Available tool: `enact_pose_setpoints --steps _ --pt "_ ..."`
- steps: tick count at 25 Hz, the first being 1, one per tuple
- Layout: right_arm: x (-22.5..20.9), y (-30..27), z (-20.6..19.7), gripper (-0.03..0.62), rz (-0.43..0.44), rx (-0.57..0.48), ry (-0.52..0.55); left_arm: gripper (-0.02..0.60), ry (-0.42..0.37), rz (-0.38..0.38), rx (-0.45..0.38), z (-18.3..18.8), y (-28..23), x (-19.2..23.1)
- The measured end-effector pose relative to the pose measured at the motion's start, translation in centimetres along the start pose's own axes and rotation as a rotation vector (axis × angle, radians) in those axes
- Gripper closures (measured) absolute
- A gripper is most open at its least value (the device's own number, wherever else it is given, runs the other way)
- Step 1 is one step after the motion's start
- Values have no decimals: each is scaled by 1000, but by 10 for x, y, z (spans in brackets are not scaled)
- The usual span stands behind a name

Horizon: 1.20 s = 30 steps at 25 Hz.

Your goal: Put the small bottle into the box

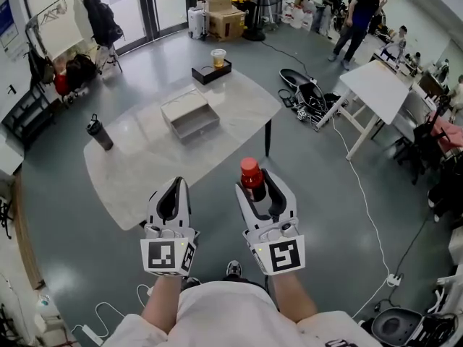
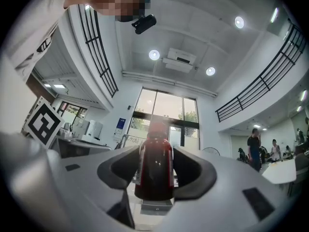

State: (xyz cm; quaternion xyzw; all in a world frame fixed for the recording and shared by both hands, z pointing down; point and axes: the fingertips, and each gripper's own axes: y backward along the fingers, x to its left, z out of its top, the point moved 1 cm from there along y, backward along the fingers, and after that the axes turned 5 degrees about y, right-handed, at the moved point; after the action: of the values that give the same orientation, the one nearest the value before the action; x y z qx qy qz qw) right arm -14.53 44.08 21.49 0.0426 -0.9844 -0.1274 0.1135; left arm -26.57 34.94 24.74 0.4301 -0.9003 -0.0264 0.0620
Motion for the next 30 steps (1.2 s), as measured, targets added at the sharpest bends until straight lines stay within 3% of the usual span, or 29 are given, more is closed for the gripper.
enact_pose_setpoints --steps 7,14,21,30 --pt "-37 6 -26 362 44 18 -11 560 7 28 22 -23 -23 -29" --pt "-53 -16 -48 362 72 37 -46 560 4 44 44 -32 -55 -23" --pt "-78 -67 -87 362 75 105 -55 560 35 37 69 -54 -122 6" --pt "-102 -197 -129 362 66 138 -56 560 12 -26 139 -67 -244 79"
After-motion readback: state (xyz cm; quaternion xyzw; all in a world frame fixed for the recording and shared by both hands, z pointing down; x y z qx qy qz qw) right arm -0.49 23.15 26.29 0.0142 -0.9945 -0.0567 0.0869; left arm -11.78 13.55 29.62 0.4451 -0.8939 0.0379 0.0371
